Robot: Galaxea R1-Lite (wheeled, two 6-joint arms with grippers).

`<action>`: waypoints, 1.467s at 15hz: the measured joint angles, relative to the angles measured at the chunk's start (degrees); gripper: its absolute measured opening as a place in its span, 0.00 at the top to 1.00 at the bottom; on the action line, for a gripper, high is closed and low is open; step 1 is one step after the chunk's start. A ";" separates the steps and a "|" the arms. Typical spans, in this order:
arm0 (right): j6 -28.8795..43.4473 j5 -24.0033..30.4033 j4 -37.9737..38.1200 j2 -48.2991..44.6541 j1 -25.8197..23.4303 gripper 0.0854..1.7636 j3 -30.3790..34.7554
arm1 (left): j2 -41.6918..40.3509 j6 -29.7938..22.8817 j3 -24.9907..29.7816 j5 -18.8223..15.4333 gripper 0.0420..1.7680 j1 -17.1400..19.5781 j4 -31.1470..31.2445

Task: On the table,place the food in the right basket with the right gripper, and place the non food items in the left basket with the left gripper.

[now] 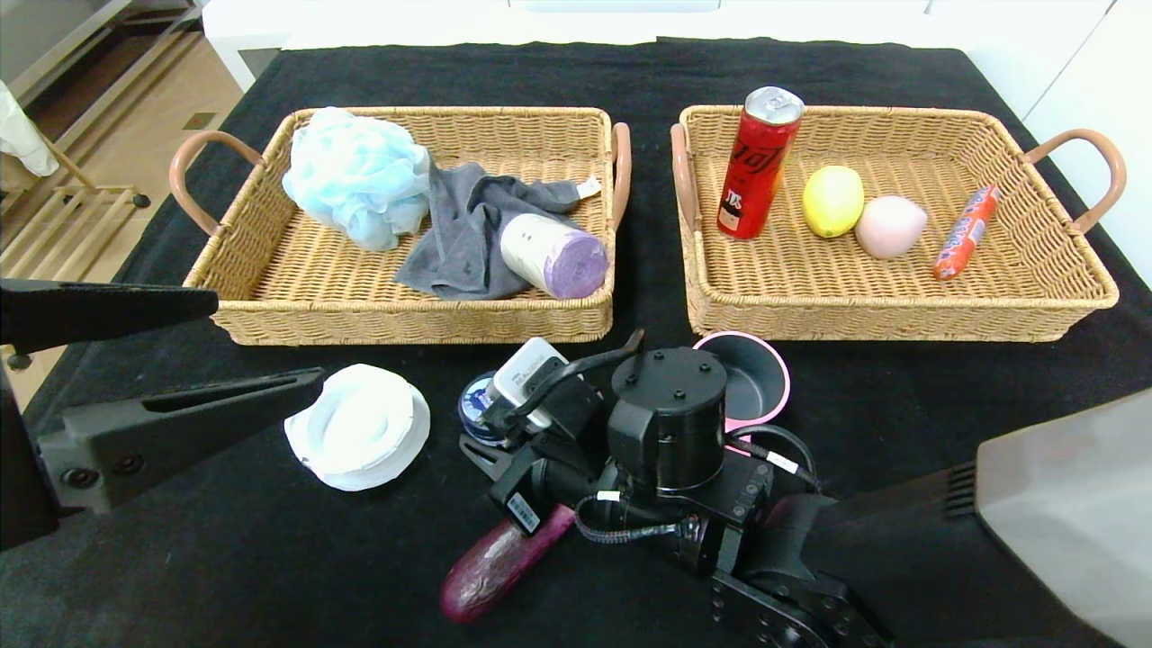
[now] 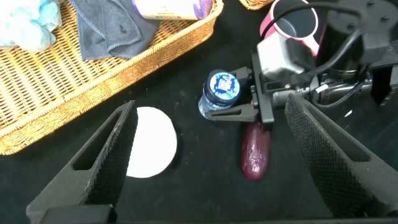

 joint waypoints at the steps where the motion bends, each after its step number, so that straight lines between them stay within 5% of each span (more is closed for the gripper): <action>1: 0.34 0.06 -0.24 -0.48 0.00 0.56 0.11 | 0.04 -0.56 0.00 -0.02 0.03 0.02 -0.02; 7: 3.97 0.24 -0.10 -6.21 -0.46 0.56 0.16 | 0.41 -1.79 1.46 0.29 0.03 0.06 -8.40; 22: 6.07 0.28 3.95 -17.74 -10.19 0.56 -2.65 | 0.52 -1.52 2.51 -0.26 0.03 -0.09 -8.24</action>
